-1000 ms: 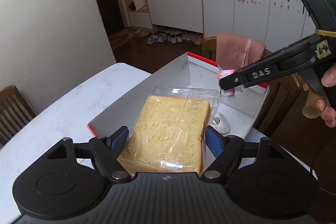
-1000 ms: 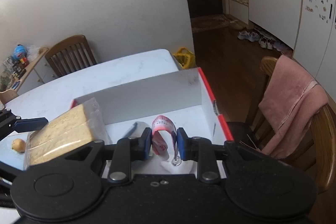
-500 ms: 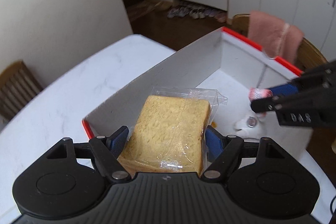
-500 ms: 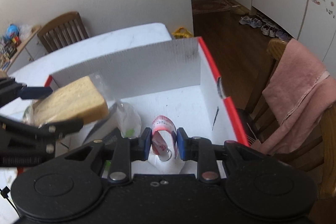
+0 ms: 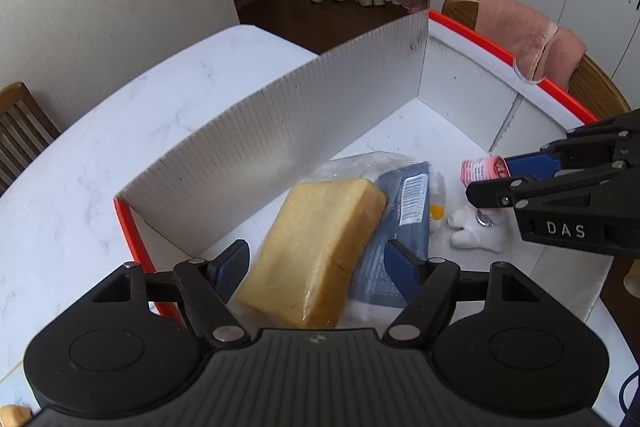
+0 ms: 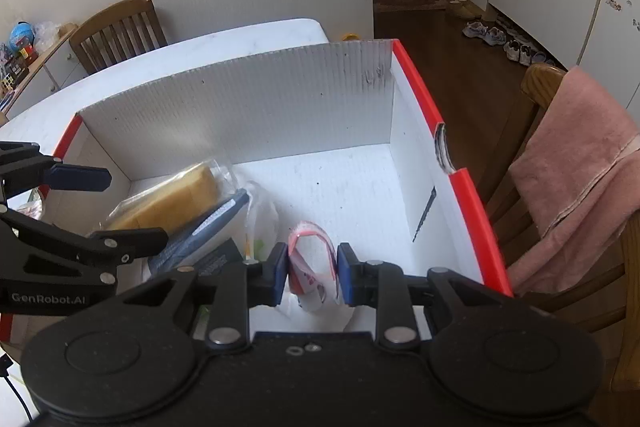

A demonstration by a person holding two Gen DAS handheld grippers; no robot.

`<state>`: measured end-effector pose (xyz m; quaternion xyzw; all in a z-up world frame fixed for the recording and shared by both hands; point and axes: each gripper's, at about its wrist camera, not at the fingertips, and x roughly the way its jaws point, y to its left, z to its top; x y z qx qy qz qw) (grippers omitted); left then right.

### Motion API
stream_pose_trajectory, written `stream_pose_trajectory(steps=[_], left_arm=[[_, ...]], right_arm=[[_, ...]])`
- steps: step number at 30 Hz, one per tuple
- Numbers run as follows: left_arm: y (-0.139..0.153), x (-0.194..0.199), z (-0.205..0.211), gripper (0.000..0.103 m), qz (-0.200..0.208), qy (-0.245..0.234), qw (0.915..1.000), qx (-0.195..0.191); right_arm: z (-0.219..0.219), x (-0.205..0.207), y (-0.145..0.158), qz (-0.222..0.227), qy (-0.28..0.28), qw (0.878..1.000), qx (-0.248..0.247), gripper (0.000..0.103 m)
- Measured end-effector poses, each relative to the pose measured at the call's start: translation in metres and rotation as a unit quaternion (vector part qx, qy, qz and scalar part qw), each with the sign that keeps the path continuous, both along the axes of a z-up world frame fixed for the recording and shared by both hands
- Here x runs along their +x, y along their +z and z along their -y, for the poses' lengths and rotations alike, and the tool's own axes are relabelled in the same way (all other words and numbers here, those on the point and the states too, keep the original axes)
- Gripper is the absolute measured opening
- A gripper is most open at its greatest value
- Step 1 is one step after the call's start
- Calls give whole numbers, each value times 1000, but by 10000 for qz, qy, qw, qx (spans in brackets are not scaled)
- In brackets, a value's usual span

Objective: Organize objects
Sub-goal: 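Open both tools to release the bread and toothpaste into the box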

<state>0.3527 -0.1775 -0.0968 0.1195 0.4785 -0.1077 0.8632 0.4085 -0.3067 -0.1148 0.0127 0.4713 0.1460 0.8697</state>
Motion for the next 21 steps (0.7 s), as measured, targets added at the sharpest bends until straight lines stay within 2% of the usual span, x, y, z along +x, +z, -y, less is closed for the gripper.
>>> stream_pose_trajectory(steps=[8,21], left_arm=[[2,-5,-4,74,-41,15,9999,-164],[18,-22,-8,75,174,39,9985,-509]], right_arm=[[3,1,2,14,-56,9999,-116,31],[8,-23,22,245,51,9997,-55,52]])
